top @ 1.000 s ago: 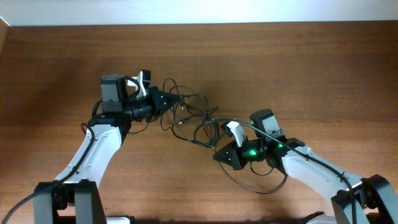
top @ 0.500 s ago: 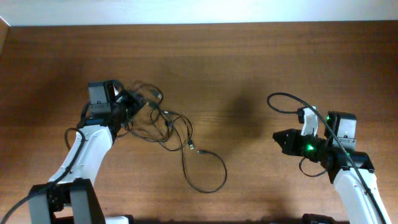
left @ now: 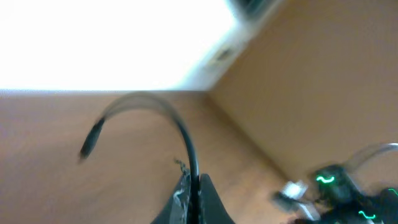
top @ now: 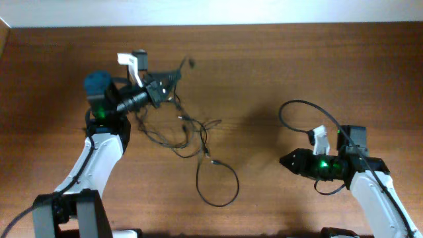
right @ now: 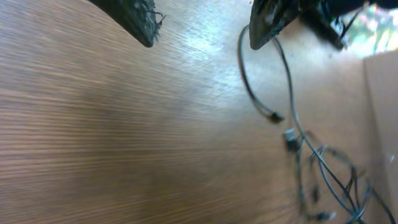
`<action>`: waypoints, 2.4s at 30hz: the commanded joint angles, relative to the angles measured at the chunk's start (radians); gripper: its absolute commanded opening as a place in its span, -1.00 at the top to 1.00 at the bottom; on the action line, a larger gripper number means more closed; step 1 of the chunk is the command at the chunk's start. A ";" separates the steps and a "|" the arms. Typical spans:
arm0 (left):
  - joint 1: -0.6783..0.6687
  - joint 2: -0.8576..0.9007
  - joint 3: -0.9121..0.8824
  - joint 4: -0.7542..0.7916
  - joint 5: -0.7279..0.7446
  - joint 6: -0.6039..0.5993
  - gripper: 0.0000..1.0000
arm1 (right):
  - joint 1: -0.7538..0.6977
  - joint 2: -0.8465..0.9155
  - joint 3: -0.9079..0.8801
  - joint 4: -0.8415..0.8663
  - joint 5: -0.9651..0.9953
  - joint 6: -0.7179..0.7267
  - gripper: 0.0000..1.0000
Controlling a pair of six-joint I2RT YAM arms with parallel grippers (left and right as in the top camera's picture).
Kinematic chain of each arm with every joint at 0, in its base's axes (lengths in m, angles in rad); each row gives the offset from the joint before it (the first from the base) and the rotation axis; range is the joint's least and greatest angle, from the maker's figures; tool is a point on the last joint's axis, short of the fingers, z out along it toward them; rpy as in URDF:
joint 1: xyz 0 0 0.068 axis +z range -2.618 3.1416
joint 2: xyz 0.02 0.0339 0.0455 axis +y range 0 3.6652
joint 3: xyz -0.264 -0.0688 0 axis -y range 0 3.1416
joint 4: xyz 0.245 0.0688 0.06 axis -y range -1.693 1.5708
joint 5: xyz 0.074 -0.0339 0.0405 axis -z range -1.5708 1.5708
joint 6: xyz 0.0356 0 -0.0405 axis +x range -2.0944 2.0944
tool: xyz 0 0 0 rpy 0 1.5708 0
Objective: Untangle cables
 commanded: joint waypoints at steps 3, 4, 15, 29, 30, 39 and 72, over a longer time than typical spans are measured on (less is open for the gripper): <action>-0.073 -0.053 0.018 0.735 0.222 -0.660 1.00 | 0.243 0.008 -0.005 0.178 -0.372 -0.177 -0.29; -0.095 -0.053 0.018 0.732 0.209 -0.674 1.00 | 0.322 0.008 -0.005 0.269 -0.425 -0.176 -0.33; -0.195 -0.053 0.018 0.451 -0.040 -1.054 1.00 | 0.637 -0.003 -0.005 1.019 0.095 0.082 -0.46; -0.229 -0.056 0.018 0.736 -0.245 -1.246 1.00 | 0.576 0.167 -0.004 0.732 0.809 0.208 0.49; -0.164 -0.056 0.018 0.736 -0.241 -1.201 1.00 | 0.518 0.167 -0.004 0.687 0.809 0.208 0.50; 0.182 -0.055 0.018 -0.160 -0.127 -0.347 0.98 | 0.116 0.167 -0.004 0.531 0.541 0.340 0.92; -0.540 -0.096 0.018 -1.017 -1.263 -0.208 -0.79 | 0.130 -0.176 0.071 -0.147 0.465 0.296 -0.09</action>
